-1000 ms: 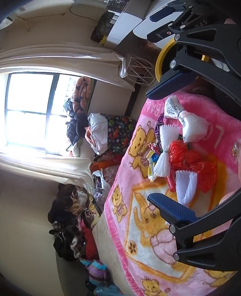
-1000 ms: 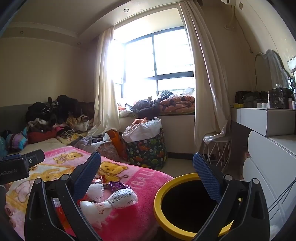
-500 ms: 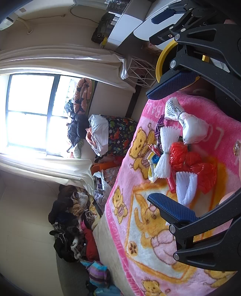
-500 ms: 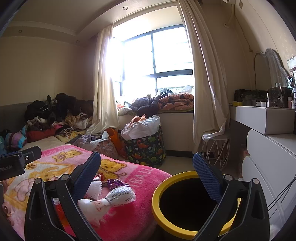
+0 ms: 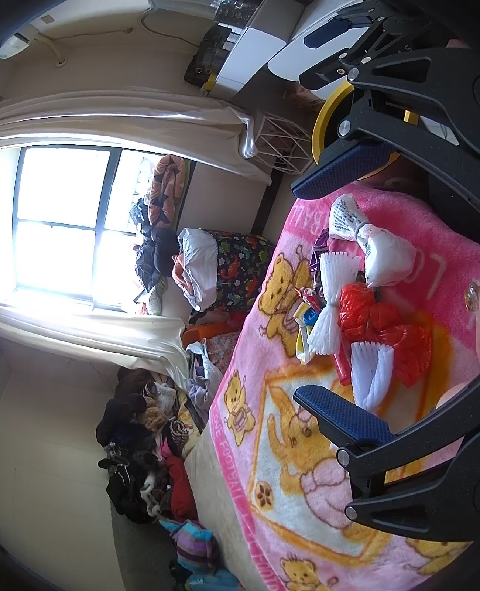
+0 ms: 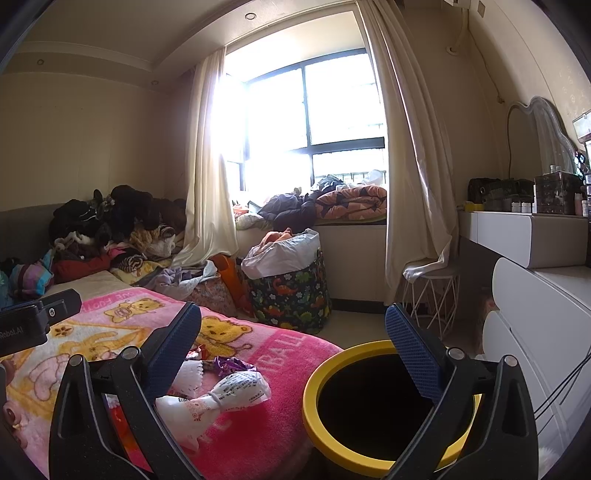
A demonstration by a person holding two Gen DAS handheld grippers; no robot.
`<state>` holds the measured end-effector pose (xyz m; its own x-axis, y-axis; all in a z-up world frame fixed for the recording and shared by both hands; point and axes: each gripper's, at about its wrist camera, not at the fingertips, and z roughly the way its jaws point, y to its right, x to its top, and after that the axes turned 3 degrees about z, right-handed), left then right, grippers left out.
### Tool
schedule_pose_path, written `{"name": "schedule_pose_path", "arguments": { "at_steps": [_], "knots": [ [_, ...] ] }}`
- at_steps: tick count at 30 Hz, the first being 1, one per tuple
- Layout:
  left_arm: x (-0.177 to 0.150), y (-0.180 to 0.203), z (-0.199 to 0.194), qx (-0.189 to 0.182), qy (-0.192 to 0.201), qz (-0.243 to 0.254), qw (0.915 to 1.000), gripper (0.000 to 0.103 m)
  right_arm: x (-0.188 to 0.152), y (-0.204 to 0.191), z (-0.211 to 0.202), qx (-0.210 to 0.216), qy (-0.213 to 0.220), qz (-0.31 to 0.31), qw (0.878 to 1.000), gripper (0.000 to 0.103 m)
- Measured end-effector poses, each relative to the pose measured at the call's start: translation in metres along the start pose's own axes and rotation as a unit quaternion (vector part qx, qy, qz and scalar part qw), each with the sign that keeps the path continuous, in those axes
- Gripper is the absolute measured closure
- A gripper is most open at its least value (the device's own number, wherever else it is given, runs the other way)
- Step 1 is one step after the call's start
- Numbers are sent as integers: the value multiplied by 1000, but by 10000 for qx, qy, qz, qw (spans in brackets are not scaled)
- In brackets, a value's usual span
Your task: Collect trash
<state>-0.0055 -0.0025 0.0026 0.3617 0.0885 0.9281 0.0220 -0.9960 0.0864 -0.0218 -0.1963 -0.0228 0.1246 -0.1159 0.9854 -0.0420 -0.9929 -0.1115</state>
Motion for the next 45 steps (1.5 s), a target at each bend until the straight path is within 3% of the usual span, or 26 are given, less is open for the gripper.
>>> {"name": "schedule_pose_path", "arguments": {
  "at_steps": [22,37,45],
  "knots": [
    [2,1,-6,29,-21,-38,10000,10,-6,-4,5,122,-163,-5,9998,6],
    [2,-50,4,646,-90,-666,9957,10,-5,-54,36,1248,-879,-388,9875,6],
    [0,-89,5,1133,-158,-1021,9882,10,-9,-82,56,1273,-1266,-397,9829,6]
  ]
}}
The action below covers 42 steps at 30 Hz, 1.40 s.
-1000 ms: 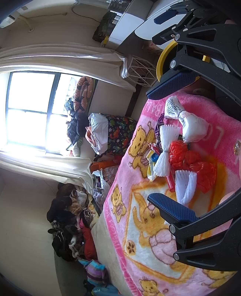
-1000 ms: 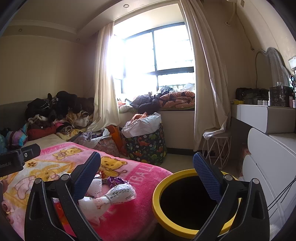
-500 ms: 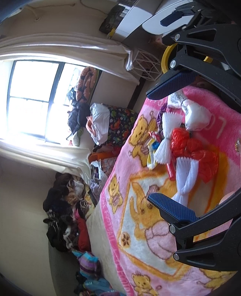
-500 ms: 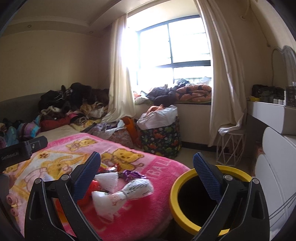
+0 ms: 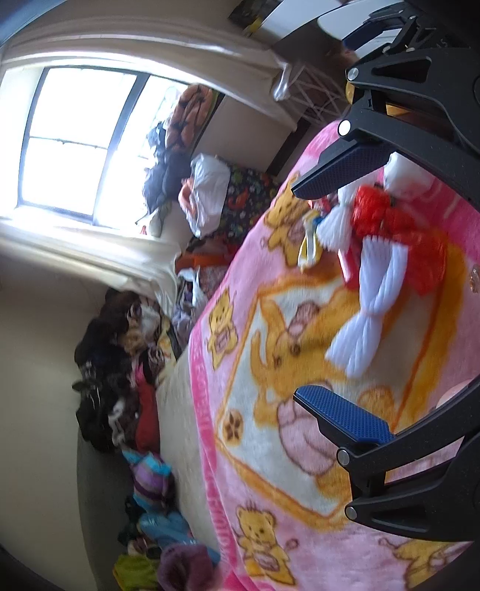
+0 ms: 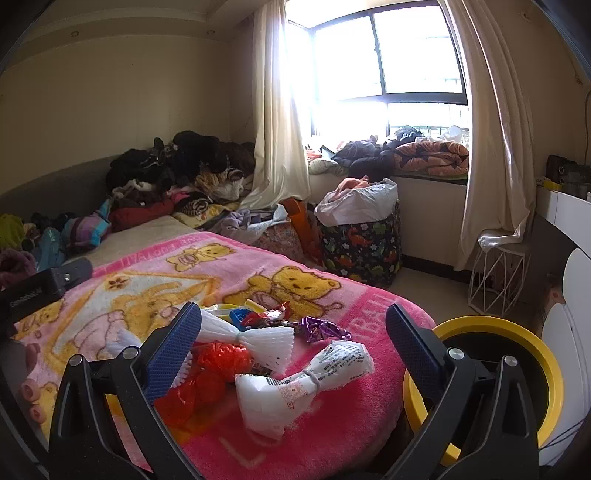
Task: Collect trash
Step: 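Grasp the white foam net with the left tool while the right tool grasps the white printed bag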
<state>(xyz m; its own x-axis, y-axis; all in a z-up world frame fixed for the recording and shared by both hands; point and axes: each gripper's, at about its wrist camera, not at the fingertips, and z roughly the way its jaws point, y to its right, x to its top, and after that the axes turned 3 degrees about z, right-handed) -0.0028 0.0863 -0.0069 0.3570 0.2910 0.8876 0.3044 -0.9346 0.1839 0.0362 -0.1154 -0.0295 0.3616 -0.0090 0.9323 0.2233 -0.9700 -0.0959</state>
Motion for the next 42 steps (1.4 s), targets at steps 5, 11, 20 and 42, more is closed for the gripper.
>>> {"name": "schedule_pose_path", "arguments": {
  "at_steps": [5,11,20,42],
  "knots": [
    [-1,-28,12,317,-273,-274,9987,10,1,2,21,-247,-204,74,9995,6],
    [-14,-51,33,390,-712,-537,9952,10,-5,19,45,-725,-603,169,9954,6],
    [-46,-37,82,-61,-1564,-806,9844,10,-24,43,82,-721,-1488,395,9854,6],
    [-68,-54,124,-290,-2269,-1846,9558,61,-45,53,119,-22,-2330,1267,9642,73]
  ]
}}
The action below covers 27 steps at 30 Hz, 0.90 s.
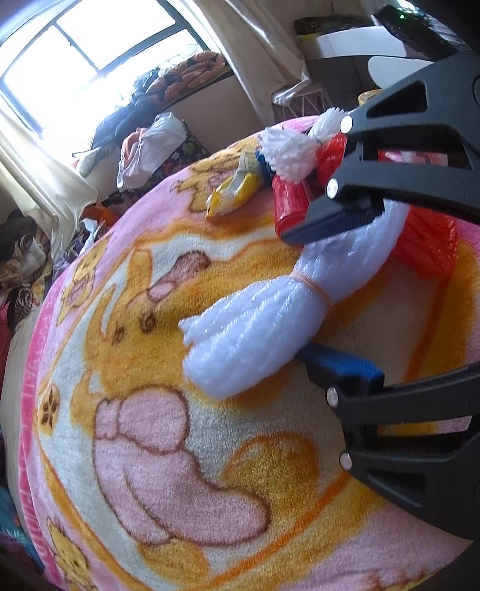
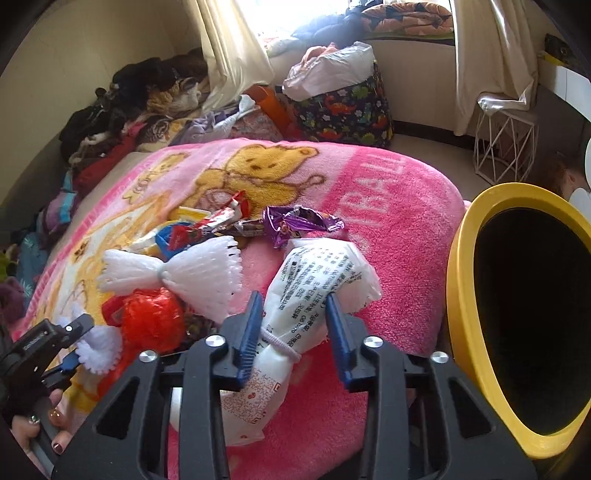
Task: Collect trash
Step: 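Grasp the white foam net with the left tool while the right tool grasps the white printed bag, then carry the foam net and printed bag in both tools over the yellow bin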
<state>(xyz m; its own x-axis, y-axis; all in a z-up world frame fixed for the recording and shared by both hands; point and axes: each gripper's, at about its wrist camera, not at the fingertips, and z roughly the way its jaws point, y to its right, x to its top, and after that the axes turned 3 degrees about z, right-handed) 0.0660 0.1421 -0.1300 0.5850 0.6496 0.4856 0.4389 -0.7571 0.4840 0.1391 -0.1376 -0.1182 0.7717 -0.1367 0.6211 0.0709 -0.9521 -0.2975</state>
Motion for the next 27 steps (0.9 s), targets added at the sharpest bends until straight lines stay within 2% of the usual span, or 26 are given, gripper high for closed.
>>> {"name": "schedule_pose_path", "arguments": {
  "at_steps": [5,14,20,27],
  "knots": [
    [6,8,-15,-76,234,166,9996,67,0,2,-16,163,148,-3,9998,73],
    [13,46,-57,-275,845,785,9929,67,3,14,-56,393,610,24,9974,74],
    [5,84,-68,-550,910,1294,9859,67,8,24,-82,487,910,24,9947,74],
    [-12,127,-71,-858,893,1867,9746,67,16,42,-110,378,1276,56,9911,76]
  ]
}}
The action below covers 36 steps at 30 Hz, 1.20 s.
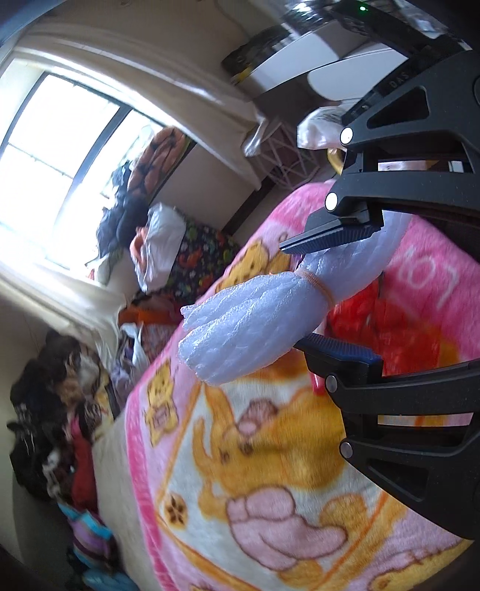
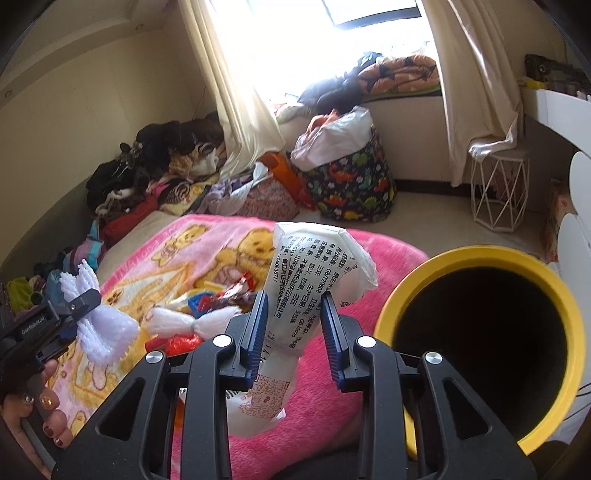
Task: Collect trash
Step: 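Carry the foam net and printed bag in both tools over the yellow bin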
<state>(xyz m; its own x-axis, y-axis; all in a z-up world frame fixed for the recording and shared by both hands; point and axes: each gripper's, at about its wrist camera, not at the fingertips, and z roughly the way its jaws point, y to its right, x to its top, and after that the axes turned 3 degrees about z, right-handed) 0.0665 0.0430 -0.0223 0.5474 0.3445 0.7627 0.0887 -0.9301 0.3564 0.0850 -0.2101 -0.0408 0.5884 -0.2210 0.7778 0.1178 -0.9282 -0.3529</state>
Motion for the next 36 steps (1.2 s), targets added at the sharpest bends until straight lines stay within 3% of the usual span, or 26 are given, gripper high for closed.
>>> {"name": "schedule_pose_path", "arguments": {
  "at_steps": [9,15,18,19,23,27,29,35,36],
  "knots": [
    [-5,46,11,-298,-100,363,9988,67,15,34,-22,-171,276,158,9993,92],
    [-15,71,22,-378,-219,550,9975,67,16,70,-25,-369,169,423,9983,92],
    [-21,78,28,-414,-309,633,9967,67,12,85,-25,-270,-35,630,9976,91],
    [-23,82,32,-424,-359,658,9963,67,10,87,-25,-303,-71,634,9975,89],
    [-27,90,39,-471,-449,710,9953,67,7,89,-16,-37,-348,730,9967,46],
    [-29,95,37,-478,-445,798,9947,67,8,84,5,154,-613,776,9950,33],
    [-30,97,37,-477,-438,852,9943,67,9,83,20,217,-829,823,9929,28],
    [-36,103,31,-571,-471,1050,9917,67,10,92,62,436,-1339,1238,9823,28],
    [-37,105,30,-596,-472,1100,9910,67,11,93,67,513,-1392,1302,9803,45]
  ]
}}
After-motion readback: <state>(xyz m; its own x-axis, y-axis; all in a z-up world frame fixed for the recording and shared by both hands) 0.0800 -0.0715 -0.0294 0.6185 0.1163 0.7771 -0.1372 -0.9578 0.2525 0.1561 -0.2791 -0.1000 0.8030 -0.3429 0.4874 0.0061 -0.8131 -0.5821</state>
